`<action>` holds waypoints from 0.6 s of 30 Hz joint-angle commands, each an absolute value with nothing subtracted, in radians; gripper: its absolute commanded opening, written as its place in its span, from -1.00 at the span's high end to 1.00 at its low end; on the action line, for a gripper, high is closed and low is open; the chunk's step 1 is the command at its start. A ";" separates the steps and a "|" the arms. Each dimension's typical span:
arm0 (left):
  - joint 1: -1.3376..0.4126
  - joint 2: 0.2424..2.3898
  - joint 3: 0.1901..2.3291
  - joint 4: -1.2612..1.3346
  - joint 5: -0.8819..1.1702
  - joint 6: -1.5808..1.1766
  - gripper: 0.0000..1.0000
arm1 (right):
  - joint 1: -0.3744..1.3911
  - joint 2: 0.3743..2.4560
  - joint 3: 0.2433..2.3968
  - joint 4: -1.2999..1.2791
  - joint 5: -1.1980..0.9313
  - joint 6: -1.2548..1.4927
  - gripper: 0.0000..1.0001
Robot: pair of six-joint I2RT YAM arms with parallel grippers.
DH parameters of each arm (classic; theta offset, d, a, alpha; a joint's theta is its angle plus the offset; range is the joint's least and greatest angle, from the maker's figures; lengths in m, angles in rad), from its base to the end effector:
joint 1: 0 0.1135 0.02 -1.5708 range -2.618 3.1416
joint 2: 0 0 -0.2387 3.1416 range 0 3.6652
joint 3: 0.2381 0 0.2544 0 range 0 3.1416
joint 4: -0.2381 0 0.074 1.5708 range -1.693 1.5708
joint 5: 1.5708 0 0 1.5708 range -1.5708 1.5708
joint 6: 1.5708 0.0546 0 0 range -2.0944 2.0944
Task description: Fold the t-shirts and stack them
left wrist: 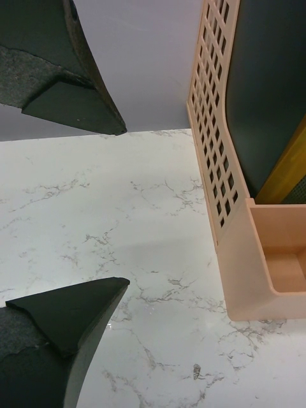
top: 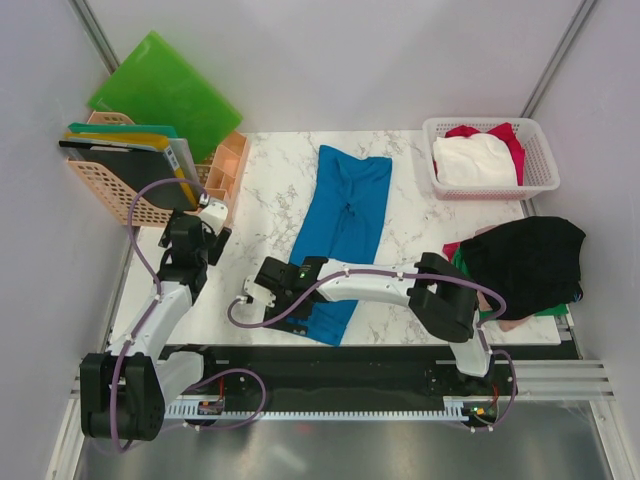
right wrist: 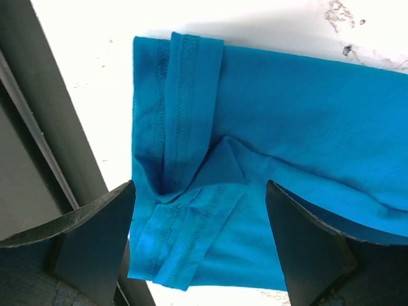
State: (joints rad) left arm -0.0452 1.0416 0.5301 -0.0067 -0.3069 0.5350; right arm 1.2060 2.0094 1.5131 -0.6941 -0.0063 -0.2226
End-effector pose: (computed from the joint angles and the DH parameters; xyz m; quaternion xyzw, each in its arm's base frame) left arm 0.2544 0.0050 0.1884 0.1709 0.8408 0.2486 0.4496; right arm 0.1478 0.3879 0.1452 -0.6437 0.7415 0.0920 0.1652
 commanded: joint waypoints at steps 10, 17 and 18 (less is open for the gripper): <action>-0.040 1.029 0.515 0.035 -0.308 0.534 -1.00 | 1.226 1.967 1.500 -0.721 -0.109 -0.189 -0.83; -0.040 1.042 0.514 0.041 -0.305 0.532 -1.00 | 1.224 1.999 1.466 -0.699 -0.080 -0.201 -0.88; -0.040 1.039 0.515 0.043 -0.307 0.534 -1.00 | 1.218 2.005 1.451 -0.692 -0.081 -0.201 -0.88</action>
State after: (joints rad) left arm -0.0452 1.0416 0.5167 0.0025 -0.3077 0.5354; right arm 1.2217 2.0060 1.4742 -0.7113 -0.0818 -0.2050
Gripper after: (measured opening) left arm 0.996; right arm 0.939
